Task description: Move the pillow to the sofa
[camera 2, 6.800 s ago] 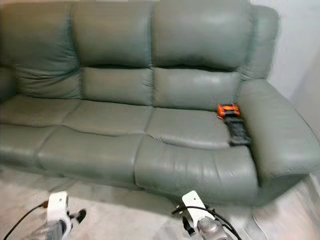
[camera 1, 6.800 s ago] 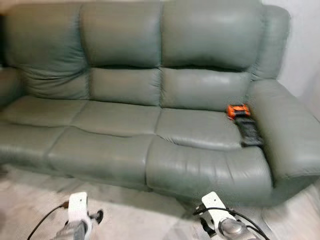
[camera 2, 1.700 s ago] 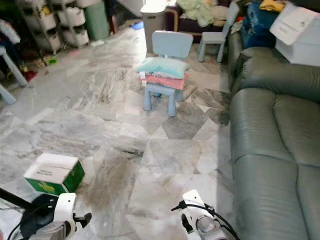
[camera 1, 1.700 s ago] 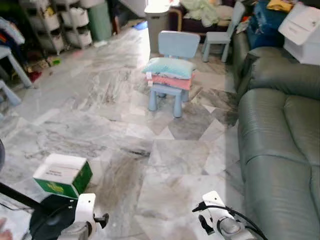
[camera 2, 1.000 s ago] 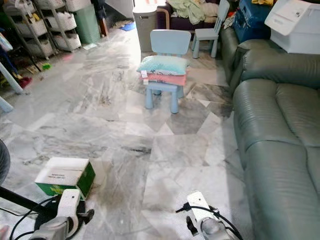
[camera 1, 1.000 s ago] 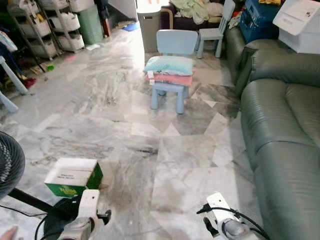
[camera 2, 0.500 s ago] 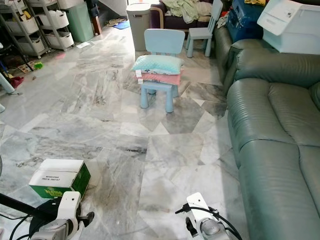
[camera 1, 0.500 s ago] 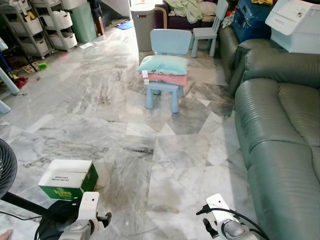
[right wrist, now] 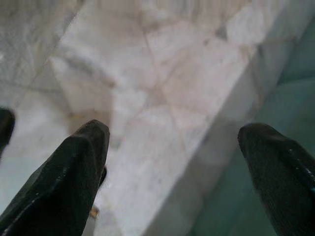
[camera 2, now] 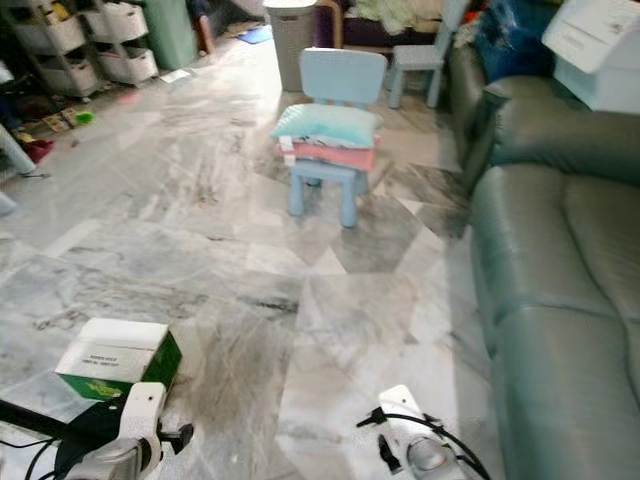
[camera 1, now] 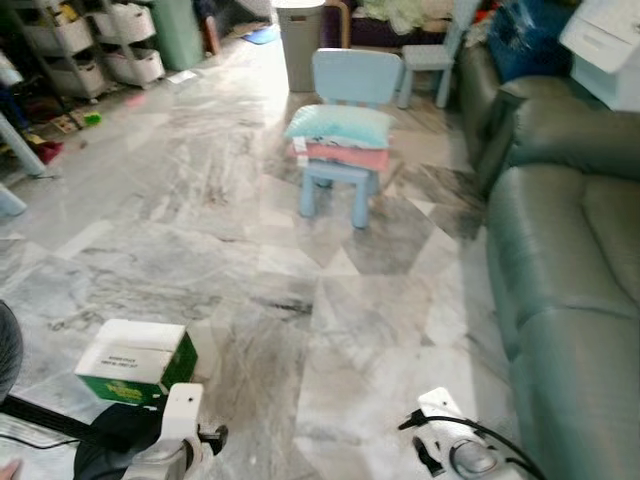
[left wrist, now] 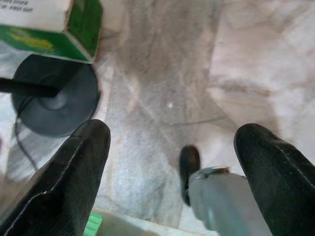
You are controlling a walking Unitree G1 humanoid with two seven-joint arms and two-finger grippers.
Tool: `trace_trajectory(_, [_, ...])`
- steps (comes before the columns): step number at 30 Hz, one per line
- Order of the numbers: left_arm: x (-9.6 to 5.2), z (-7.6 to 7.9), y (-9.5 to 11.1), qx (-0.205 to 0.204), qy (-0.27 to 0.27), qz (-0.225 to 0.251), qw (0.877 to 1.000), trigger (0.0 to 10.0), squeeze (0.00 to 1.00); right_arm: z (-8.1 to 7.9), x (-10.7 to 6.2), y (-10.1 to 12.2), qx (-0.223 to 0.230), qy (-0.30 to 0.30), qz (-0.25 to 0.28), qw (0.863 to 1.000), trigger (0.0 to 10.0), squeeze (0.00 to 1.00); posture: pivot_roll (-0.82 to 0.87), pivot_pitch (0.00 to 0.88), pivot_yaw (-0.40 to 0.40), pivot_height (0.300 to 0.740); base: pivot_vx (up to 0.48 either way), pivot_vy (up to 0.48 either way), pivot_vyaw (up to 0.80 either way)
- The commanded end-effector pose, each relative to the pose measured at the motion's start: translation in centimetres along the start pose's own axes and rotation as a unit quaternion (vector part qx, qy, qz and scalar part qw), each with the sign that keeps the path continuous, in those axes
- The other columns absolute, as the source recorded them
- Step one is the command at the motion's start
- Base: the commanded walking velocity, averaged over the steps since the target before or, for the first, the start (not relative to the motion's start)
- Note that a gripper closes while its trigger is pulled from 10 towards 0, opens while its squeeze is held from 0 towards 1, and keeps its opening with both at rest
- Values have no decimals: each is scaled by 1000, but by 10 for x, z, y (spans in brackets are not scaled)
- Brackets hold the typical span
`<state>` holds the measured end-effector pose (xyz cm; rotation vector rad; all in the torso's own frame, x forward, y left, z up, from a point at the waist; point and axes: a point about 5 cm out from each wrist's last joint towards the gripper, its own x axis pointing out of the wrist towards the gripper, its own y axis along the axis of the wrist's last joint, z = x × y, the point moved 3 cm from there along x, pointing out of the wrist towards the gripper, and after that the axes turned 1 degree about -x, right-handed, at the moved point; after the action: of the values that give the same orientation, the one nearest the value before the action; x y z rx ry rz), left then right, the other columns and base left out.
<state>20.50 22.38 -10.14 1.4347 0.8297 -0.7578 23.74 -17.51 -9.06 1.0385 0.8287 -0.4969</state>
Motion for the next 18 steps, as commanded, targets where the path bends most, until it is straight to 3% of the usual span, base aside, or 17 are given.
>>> trace_trajectory(1, [1, 5, 10, 1, -9, 11, 1000, 10000, 0, -3, -1, -10, 1, 8, -11, 1000, 10000, 0, 71, 0, 44, 740, 416, 0, 0])
trace_trajectory(18, [1, 6, 7, 2, -9, 7, 1000, 10000, 0, -5, -1, -9, -5, 13, -9, 1000, 10000, 0, 75, 0, 42, 740, 416, 71, 0])
